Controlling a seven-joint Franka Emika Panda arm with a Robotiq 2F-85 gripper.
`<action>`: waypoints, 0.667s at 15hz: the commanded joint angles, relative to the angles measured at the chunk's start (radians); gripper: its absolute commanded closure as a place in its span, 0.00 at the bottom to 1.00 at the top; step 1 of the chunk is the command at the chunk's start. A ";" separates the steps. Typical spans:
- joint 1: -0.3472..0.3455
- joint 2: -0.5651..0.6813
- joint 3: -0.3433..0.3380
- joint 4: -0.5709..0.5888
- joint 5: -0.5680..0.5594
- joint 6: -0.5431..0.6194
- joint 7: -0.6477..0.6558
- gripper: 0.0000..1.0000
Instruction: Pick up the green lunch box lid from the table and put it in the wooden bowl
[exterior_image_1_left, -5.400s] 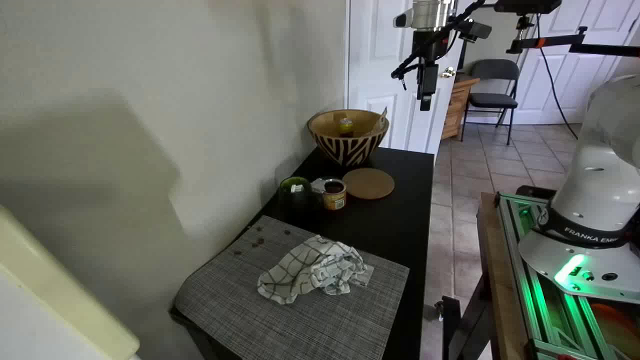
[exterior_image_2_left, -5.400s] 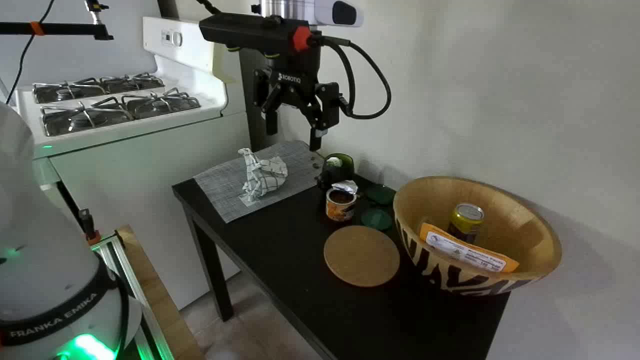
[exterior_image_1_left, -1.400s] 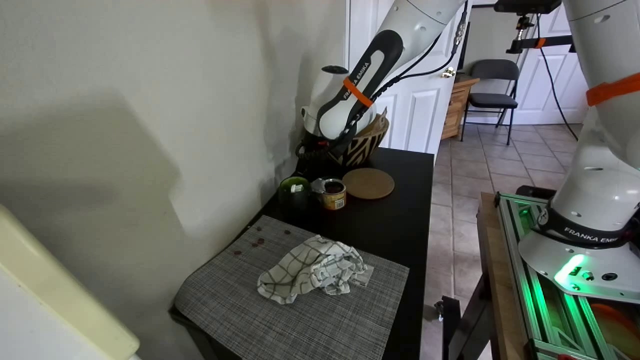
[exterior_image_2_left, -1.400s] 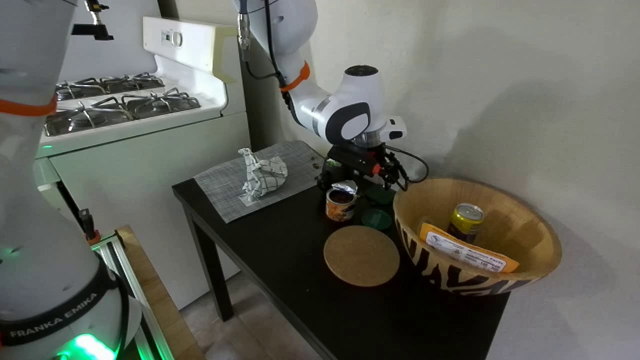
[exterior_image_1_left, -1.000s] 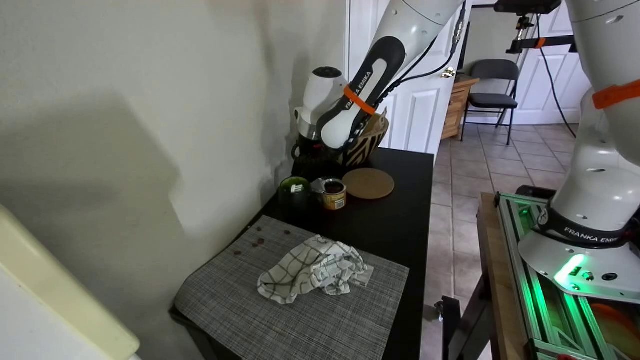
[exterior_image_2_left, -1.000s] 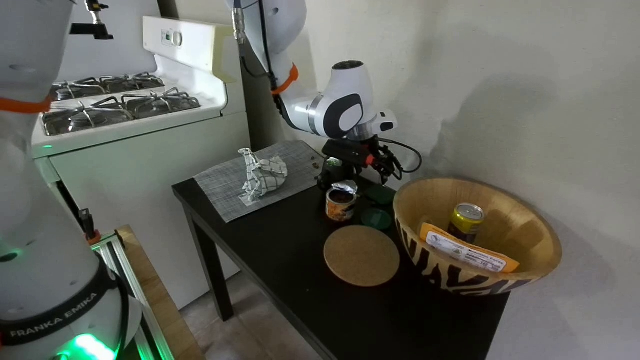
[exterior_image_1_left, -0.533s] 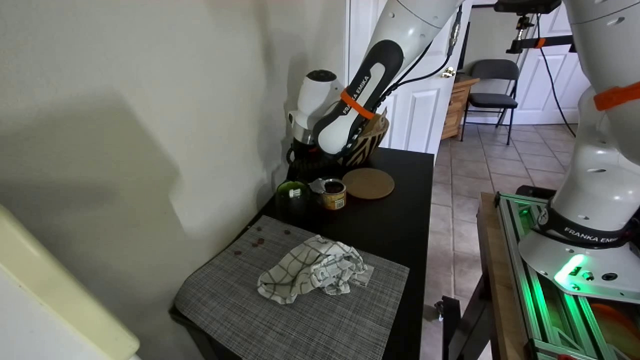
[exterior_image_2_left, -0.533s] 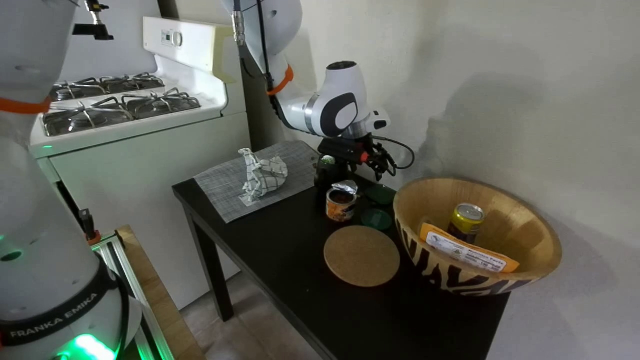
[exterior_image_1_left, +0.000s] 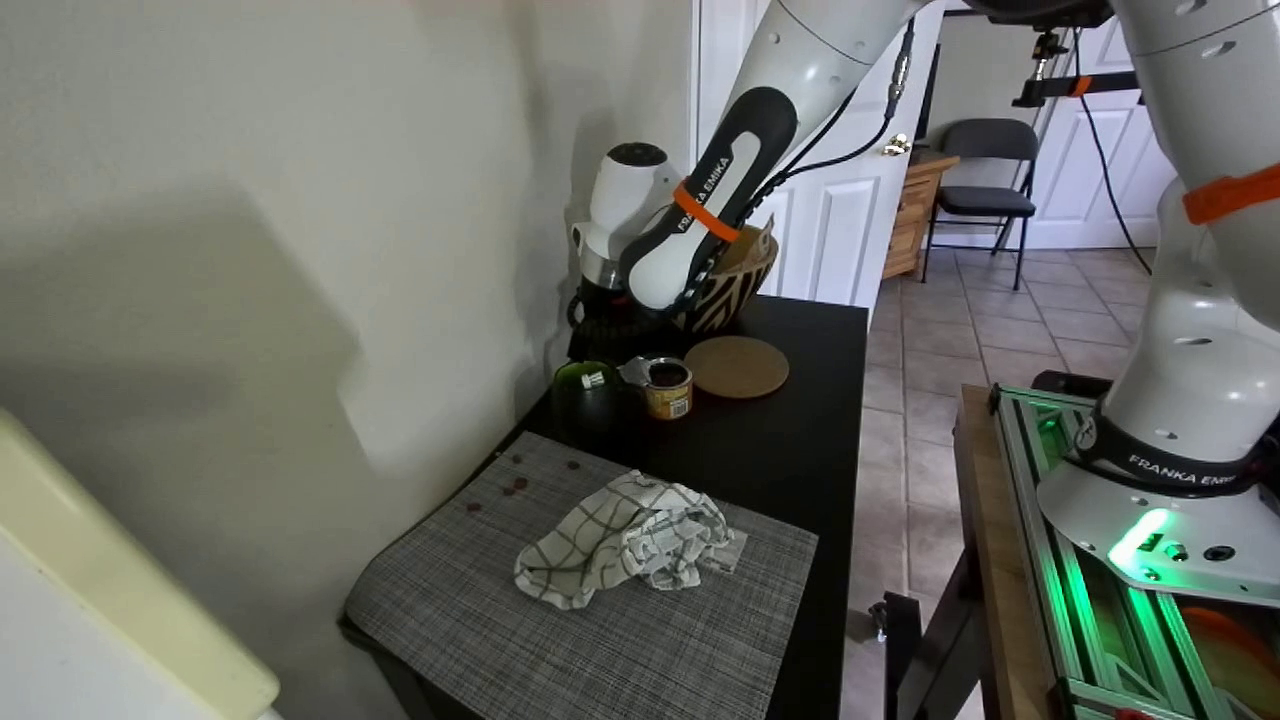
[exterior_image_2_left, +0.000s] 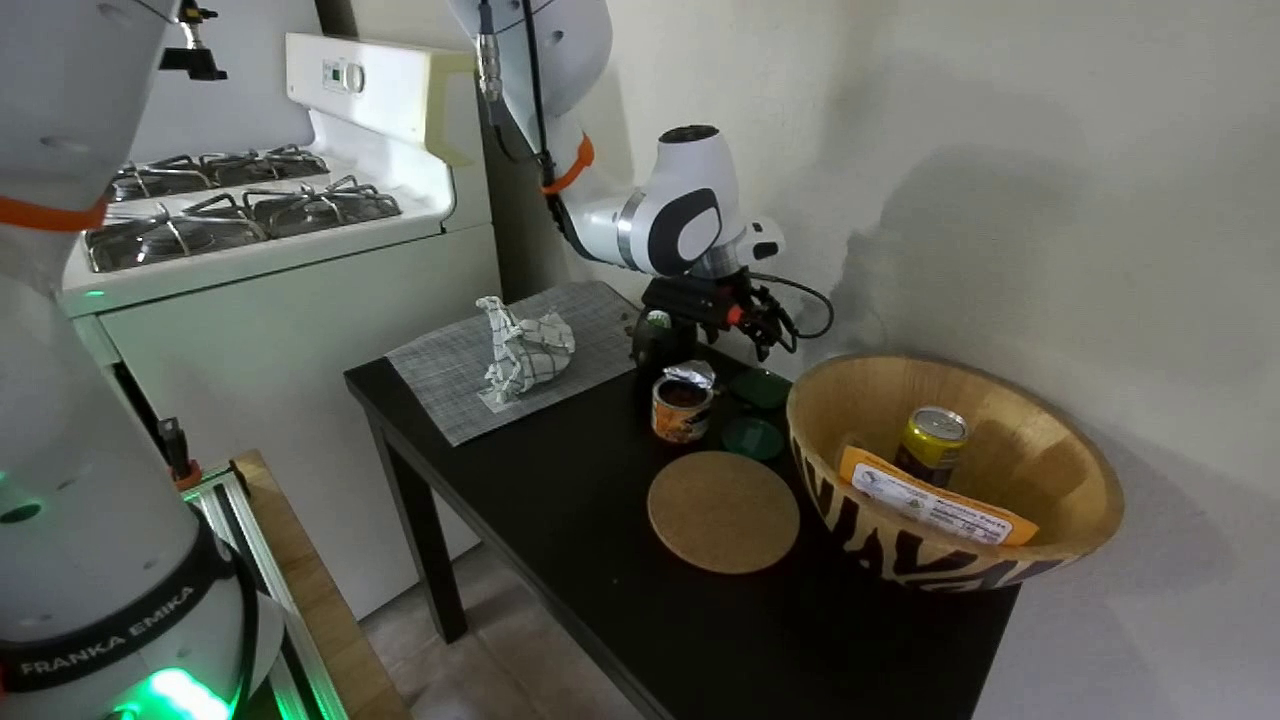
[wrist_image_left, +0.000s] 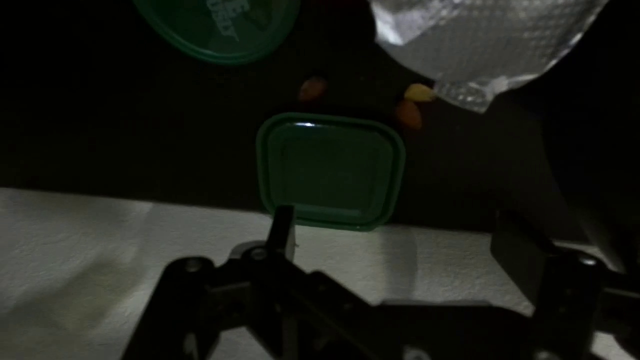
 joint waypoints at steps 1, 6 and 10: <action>-0.040 0.091 0.022 0.061 0.008 0.030 0.008 0.00; -0.063 0.122 0.025 0.098 0.010 0.033 0.008 0.00; -0.083 0.092 0.072 0.072 0.019 0.031 -0.015 0.00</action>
